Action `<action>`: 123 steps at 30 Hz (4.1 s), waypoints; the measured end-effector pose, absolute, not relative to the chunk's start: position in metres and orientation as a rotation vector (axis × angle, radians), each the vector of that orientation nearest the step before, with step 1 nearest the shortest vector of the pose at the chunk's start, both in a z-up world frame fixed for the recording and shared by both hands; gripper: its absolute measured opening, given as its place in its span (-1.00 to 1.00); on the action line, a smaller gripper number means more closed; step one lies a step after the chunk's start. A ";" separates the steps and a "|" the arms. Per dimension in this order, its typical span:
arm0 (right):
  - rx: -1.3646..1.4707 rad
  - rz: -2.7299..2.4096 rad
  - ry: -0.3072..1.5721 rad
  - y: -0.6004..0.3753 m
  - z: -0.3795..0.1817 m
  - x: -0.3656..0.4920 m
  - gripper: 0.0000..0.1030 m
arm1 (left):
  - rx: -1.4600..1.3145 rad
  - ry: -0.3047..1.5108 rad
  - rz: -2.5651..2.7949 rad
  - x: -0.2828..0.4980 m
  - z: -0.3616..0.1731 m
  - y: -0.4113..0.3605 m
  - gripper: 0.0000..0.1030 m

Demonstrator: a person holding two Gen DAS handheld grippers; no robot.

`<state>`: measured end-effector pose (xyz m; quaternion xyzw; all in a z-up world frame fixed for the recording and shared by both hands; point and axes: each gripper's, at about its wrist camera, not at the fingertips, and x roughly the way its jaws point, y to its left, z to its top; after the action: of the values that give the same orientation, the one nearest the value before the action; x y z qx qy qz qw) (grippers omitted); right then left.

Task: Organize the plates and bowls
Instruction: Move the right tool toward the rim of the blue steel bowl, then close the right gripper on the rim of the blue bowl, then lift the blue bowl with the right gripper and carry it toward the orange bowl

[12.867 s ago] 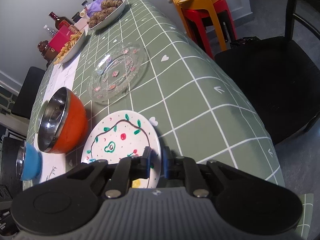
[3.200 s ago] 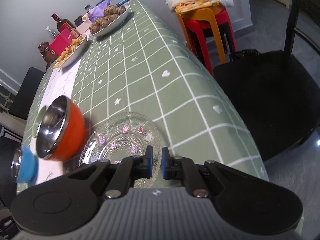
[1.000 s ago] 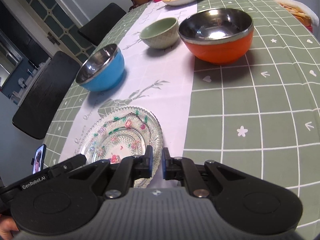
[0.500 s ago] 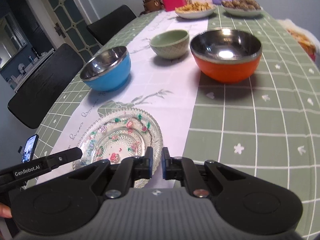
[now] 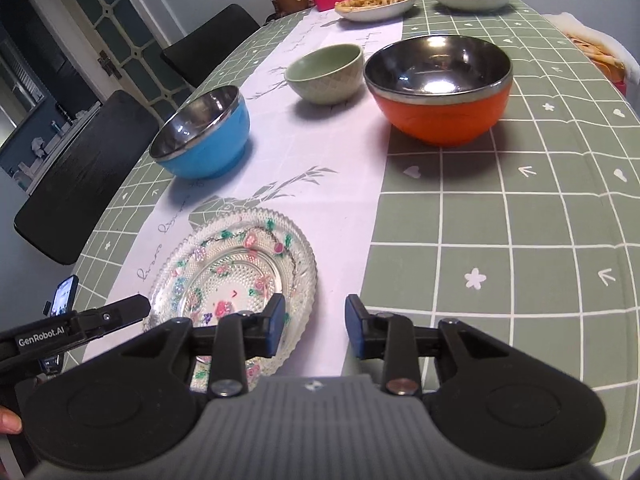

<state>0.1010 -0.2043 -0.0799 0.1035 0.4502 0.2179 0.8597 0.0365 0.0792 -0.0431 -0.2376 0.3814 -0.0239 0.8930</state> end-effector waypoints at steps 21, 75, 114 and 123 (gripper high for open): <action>0.205 0.473 0.898 -0.197 -0.081 0.102 -0.70 | -0.523 0.749 -0.019 0.039 -0.045 0.086 -0.81; 0.390 0.312 0.852 -0.069 -0.062 0.226 -0.12 | -0.672 0.534 0.262 0.158 -0.035 0.151 0.21; 0.222 0.412 0.726 -0.107 -0.013 0.175 -0.89 | -0.490 0.737 0.146 0.142 -0.012 0.095 -0.57; 0.222 0.381 0.831 -0.181 -0.005 0.124 -0.89 | -0.309 0.871 -0.030 0.106 0.006 0.031 -0.54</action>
<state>0.1239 -0.1810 -0.0049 0.1068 0.4002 0.1838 0.8915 0.1063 0.0315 0.0056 -0.1489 0.4200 -0.0142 0.8951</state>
